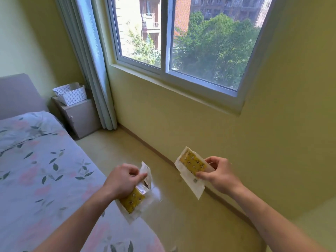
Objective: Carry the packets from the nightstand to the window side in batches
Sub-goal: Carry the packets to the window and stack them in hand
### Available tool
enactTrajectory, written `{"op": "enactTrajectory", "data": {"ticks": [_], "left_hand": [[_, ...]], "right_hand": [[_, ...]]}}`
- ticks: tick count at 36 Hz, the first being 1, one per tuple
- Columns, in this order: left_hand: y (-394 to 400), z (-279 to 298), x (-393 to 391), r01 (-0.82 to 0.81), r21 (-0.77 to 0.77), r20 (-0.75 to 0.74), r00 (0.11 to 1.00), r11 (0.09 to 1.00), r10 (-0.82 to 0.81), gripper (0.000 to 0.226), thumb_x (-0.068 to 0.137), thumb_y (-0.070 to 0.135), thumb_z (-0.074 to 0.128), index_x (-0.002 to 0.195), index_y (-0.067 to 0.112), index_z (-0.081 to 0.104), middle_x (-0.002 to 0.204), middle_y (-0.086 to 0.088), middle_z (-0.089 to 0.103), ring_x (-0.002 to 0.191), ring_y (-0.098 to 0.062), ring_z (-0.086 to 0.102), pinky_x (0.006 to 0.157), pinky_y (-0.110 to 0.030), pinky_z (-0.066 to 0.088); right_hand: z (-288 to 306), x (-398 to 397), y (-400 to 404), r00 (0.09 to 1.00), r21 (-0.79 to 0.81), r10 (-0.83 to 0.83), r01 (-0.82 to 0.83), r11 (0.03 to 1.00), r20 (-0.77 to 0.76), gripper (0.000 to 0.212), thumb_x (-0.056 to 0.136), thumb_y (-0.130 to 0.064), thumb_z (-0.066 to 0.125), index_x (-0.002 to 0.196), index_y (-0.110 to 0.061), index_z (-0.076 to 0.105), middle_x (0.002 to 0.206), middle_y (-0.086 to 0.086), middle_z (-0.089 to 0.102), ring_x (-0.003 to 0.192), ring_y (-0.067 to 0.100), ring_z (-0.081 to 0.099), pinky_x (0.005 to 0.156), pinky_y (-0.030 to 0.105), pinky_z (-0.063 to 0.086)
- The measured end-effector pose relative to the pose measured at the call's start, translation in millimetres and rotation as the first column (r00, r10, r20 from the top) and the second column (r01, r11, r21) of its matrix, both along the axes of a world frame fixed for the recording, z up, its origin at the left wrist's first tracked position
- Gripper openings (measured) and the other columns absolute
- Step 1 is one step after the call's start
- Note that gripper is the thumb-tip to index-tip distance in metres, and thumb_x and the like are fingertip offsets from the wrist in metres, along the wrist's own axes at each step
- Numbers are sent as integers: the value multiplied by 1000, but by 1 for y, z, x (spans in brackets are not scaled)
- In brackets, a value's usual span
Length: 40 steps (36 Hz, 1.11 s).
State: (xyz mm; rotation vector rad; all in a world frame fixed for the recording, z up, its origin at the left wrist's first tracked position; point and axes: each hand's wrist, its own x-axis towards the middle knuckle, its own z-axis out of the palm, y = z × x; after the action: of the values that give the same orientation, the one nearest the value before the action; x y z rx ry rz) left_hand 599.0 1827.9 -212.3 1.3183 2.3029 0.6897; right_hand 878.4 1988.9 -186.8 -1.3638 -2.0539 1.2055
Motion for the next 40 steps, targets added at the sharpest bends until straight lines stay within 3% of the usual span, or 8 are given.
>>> {"op": "enactTrajectory", "data": {"ticks": [4,8,13,16,26,30,34,40], "left_hand": [[71,-4,0,-20,30,11,1000,999,20,51,90,54,65,62,11,63,51,6,51,49,-6,44,52,-26,37],[127,-15,-3,-120,66,34,992,990,118,50,88,51,68,63,9,60,47,9,42,47,-8,37,53,-29,35],[174,-18,-16,-206,63,-16,978,976,208,52,88,52,68,67,6,53,49,6,39,49,-10,36,53,-30,34],[197,-13,-30,-289,58,-36,956,955,292,52,87,53,67,69,6,54,51,5,41,51,-11,39,54,-29,35],[185,-5,-110,-604,58,-49,794,795,606,54,88,47,70,63,4,47,50,3,37,52,-15,41,55,-29,34],[184,-9,-166,-667,64,-67,740,743,670,55,89,49,68,65,3,50,52,-1,39,52,-16,42,53,-30,33],[194,-13,-233,-709,76,-60,699,701,713,56,88,50,69,64,4,49,50,1,39,50,-13,40,53,-30,32],[225,-1,-346,-708,77,-77,697,702,713,51,87,51,69,68,5,56,52,1,43,54,-17,45,53,-29,34]], "right_hand": [[-6,-13,73,998,-13,58,-58,998,-8,25,69,-21,92,85,-25,73,80,-8,76,76,9,72,69,28,60],[-15,-29,151,993,0,121,-121,993,14,27,67,-26,92,86,-25,73,81,-6,75,76,13,72,70,31,61],[-10,-54,230,979,-34,197,-196,980,43,27,69,-25,92,89,-25,73,84,-8,75,78,9,71,64,19,55],[-5,-85,280,967,-51,246,-243,969,64,27,69,-26,91,89,-26,73,85,-9,75,81,9,71,68,23,56],[1,-260,332,841,-75,535,-530,845,80,26,70,-27,90,90,-26,73,87,-8,75,79,8,71,58,19,51],[1,-336,344,799,-53,598,-595,802,70,25,69,-27,90,87,-27,73,86,-7,75,80,11,72,70,29,62],[3,-413,360,769,-44,636,-634,772,69,27,70,-27,91,89,-29,72,89,-8,74,82,8,71,75,31,63],[13,-528,391,778,6,624,-626,780,75,25,68,-29,89,87,-28,72,86,-8,74,79,12,71,66,28,59]]}}
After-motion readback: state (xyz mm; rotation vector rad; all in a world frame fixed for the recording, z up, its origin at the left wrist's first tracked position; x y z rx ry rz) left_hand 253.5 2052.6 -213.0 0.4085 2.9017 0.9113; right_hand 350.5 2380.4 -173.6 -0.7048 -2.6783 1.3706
